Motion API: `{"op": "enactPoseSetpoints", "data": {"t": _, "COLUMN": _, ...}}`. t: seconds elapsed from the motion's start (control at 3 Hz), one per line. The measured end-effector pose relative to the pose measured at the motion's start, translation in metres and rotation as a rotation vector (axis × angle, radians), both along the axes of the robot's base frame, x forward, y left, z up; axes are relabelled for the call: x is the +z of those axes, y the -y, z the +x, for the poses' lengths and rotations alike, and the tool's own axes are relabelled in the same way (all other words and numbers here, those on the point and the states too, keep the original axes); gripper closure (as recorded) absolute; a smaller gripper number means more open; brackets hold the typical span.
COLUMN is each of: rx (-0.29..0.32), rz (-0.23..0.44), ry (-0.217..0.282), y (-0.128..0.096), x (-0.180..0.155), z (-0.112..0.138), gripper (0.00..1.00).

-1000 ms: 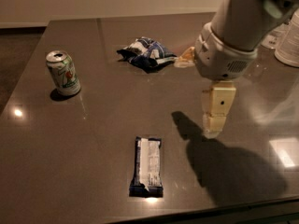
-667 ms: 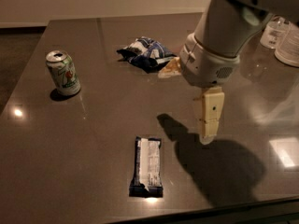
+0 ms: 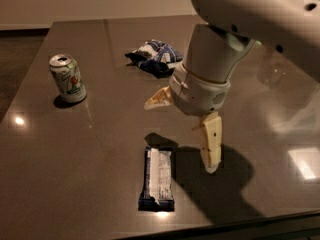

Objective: Move rxbar blueberry near 7up can

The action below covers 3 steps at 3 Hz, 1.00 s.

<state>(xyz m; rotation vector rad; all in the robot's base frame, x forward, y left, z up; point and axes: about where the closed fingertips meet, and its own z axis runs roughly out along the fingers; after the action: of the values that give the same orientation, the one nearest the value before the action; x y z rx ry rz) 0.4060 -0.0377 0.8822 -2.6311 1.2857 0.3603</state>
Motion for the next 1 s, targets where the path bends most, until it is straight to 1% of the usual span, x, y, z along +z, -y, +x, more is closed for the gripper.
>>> {"op": "enactPoseSetpoints", "data": {"t": 0.33, "rx": 0.075, "rz": -0.006, "ry": -0.03, "y": -0.012, "x": -0.017, "z": -0.02, "gripper": 0.0}}
{"op": "enactPoseSetpoints", "data": {"t": 0.67, "rx": 0.123, "rz": -0.01, "ry": -0.055, "y": -0.022, "x": -0.031, "z": -0.036, "gripper": 0.0}}
{"op": "enactPoseSetpoints", "data": {"t": 1.0, "rx": 0.15, "rz": -0.018, "ry": -0.066, "y": -0.028, "x": -0.039, "z": -0.046, "gripper": 0.0}}
